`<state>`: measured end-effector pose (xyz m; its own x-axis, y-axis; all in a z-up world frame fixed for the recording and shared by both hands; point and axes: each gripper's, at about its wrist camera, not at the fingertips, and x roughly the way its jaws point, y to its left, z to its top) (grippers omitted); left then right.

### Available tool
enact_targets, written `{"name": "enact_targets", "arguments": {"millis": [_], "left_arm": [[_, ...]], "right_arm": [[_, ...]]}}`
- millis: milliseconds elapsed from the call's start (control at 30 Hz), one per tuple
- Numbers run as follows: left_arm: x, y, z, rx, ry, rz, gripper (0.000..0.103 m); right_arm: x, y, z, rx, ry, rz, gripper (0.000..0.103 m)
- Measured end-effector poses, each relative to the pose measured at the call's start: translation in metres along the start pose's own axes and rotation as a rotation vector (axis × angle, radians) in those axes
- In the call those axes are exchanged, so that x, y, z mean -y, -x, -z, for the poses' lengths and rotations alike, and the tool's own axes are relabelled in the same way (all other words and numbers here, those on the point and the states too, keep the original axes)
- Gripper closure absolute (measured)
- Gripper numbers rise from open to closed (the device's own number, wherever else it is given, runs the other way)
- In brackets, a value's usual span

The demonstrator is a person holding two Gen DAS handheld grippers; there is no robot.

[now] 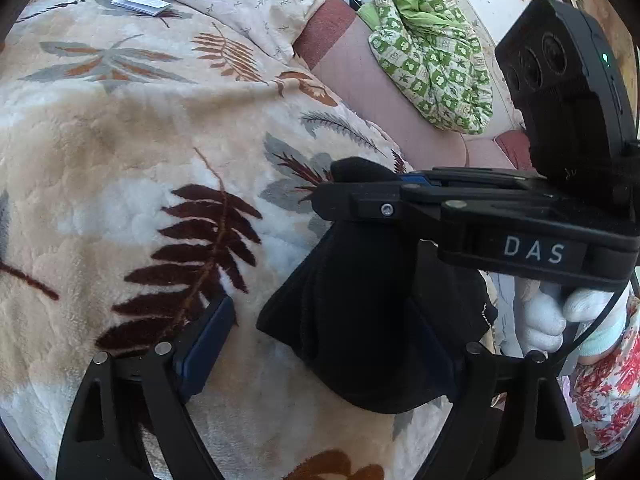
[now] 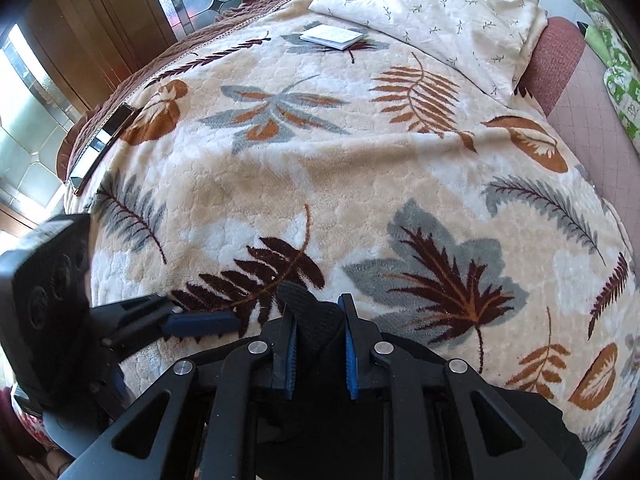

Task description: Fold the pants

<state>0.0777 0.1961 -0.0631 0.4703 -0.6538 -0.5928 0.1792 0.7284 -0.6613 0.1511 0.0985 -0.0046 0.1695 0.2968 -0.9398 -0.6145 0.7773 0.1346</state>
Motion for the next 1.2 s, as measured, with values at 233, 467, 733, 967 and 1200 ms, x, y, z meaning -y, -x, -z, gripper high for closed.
{"name": "enact_targets", "arguments": {"millis": [233,467,733,967,1200], "left_arm": [[0.017,-0.014,0.007,-0.031,-0.053,0.082,0.084],[0.036,-0.003,0.016,-0.01,-0.068,0.01,0.083],[0.099,-0.015,0.016,-0.015,-0.163,-0.174,0.082],[0.149,-0.064,0.023,-0.077,-0.21,-0.156,0.055],[0.172,-0.083,0.049,-0.228,-0.224,0.052,0.038]], "right_arm": [[-0.007,0.009,0.003,0.018,0.013,0.002,0.083],[-0.009,0.019,0.016,0.069,0.003,-0.025,0.083],[0.022,0.039,0.04,0.159,-0.062,-0.06,0.083],[0.097,0.057,0.101,0.24,-0.241,-0.08,0.081],[0.186,0.067,0.199,0.259,-0.509,0.042,0.065]]}}
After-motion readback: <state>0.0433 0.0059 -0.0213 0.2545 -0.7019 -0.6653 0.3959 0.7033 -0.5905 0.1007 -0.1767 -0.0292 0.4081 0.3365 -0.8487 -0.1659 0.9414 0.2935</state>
